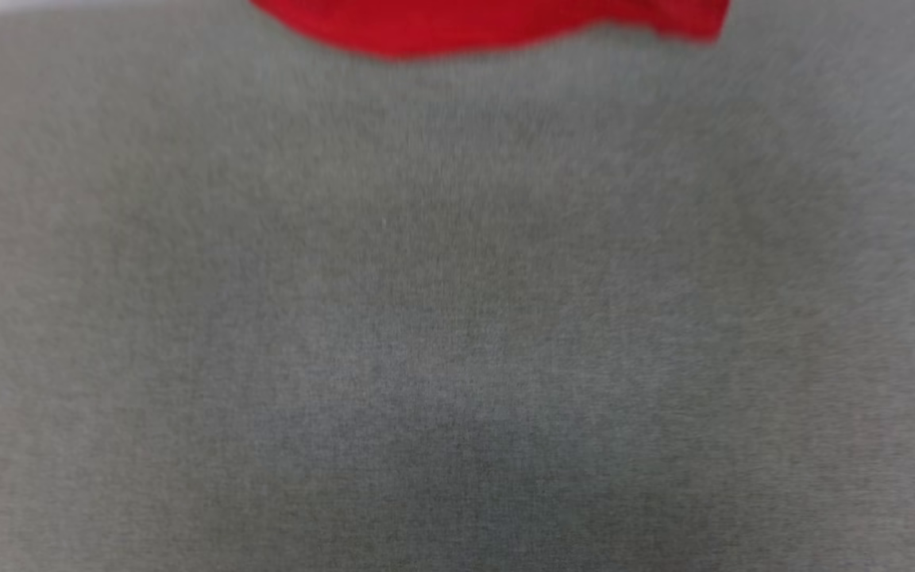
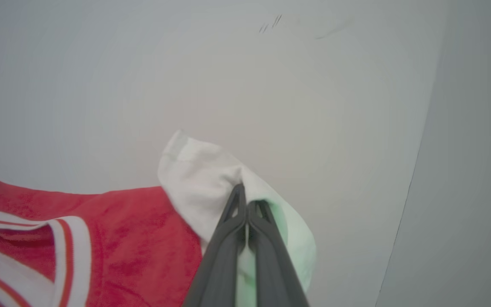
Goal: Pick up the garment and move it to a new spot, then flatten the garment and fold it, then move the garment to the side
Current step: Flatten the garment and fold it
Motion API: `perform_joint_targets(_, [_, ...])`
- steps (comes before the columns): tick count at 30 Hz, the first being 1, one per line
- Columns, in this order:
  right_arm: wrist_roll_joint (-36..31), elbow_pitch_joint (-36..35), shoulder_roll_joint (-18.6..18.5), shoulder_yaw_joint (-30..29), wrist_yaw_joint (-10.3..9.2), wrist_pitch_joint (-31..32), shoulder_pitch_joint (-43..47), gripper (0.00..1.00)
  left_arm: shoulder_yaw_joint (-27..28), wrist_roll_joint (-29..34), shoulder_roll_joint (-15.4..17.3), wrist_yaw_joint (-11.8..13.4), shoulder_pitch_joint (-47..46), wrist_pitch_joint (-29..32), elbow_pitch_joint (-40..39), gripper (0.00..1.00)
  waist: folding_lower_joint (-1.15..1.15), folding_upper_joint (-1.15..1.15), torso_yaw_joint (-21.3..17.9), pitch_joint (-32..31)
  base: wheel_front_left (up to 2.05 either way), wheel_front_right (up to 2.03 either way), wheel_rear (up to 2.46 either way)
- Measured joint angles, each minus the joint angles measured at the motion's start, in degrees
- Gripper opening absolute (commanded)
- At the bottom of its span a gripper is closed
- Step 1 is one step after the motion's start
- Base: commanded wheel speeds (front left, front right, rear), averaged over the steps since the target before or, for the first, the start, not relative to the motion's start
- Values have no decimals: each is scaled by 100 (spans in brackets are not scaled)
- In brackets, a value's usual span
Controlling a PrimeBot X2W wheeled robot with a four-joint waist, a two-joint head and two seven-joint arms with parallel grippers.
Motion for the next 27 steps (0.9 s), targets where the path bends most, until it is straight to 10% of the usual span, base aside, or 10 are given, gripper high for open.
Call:
perform_joint_targets(14, [-1255,-341,320,-988,0,-21,179,0,113,-60,-156,-171,-335,-833,463,0,0,0,328,1534,0,0,0])
perform_joint_targets(27, [-455,345,375,-89,0,-13,1073,0,-263,-234,-349,-293,869,-293,946,0,0,0,617,929,0,0,0])
